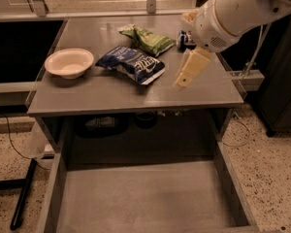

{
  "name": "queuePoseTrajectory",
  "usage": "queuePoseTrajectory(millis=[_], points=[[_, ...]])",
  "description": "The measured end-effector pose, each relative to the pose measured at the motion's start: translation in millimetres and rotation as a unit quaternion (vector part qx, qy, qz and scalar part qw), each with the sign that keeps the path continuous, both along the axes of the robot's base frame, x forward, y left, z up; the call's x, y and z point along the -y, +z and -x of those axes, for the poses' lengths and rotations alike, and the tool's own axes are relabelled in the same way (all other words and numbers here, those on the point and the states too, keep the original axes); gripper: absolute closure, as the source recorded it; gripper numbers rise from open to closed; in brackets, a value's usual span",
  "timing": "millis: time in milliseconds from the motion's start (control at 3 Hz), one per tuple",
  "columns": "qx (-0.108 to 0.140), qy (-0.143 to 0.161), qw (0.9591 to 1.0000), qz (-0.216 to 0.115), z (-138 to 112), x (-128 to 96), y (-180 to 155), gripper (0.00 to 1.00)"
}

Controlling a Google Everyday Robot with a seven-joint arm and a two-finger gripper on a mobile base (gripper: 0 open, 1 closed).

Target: Place blue chip bag into top drawer

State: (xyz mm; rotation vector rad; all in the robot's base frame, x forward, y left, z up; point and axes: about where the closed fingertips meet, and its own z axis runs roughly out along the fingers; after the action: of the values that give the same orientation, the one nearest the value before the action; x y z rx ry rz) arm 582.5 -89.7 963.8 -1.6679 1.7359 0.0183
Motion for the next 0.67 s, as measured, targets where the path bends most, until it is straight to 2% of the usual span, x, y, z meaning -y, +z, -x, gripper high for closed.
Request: queuePoseTrajectory(millis=[333, 667], points=[[0.032, -0.013, 0.9987, -0.037, -24, -9, -4, 0.00], [0.040, -0.031, 0.9939, -0.097, -60, -23, -7, 0.00]])
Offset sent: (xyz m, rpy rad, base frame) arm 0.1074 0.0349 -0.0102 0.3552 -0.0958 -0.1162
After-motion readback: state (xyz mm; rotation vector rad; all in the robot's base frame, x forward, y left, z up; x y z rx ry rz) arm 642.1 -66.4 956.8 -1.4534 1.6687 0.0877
